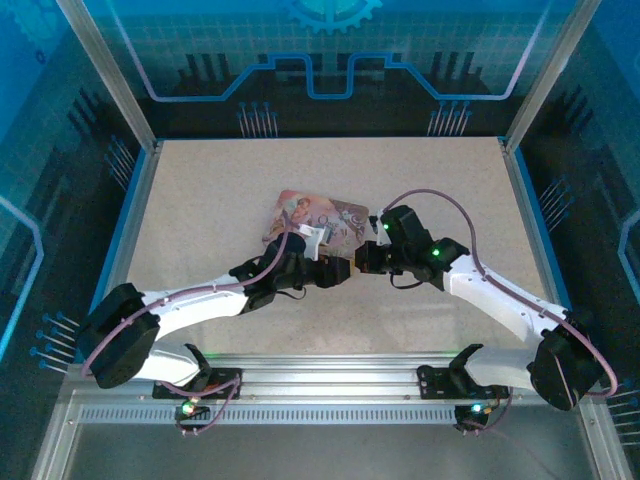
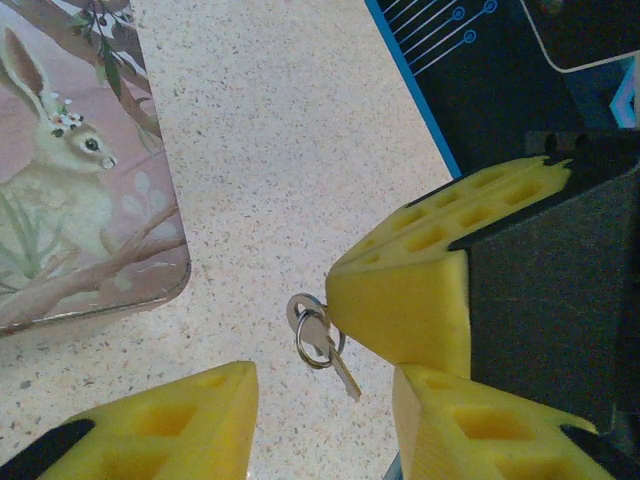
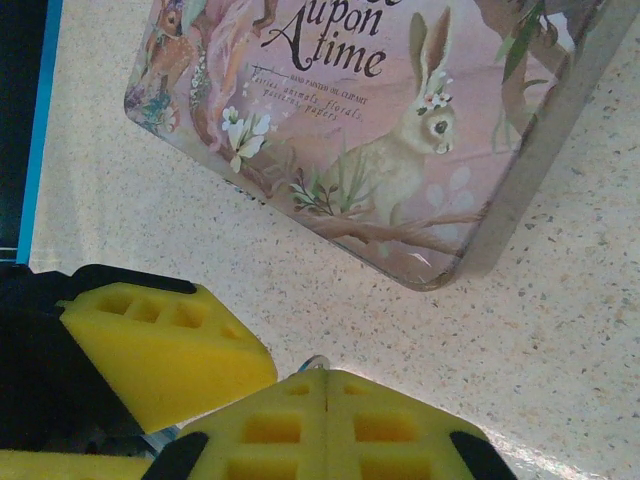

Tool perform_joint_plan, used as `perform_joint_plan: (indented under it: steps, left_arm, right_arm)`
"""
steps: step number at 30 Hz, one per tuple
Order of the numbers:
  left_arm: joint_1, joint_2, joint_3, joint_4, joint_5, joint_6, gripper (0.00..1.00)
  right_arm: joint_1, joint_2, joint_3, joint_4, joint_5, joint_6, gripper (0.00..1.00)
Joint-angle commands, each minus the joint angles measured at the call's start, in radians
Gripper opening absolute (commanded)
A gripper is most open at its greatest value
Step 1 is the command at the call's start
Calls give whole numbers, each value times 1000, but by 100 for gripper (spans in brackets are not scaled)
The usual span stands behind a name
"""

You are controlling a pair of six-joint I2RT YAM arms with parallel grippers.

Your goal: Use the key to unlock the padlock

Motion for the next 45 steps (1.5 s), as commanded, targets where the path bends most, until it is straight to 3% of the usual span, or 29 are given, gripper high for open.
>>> perform_joint_plan:
  steps: [1,26,34,40,45]
  left_arm:
    - [5,10,0,21,19,-7,40]
    - [5,38,8,38,20,-6,31]
    - [5,32,12,35,23,2,17]
    - [7,0,8,-6,21,25,0]
    - [13,-33,14,-68,34,56,0]
  right_arm:
    - [-12,2,18,4,-26,11,0]
    - [-13,8,4,19,-56,13,0]
    - [-5,16,2,13,-55,-6,0]
    - [-10,5,4,-22,-38,-84,0]
    - [-29,-15,-6,-14,-65,-166,0]
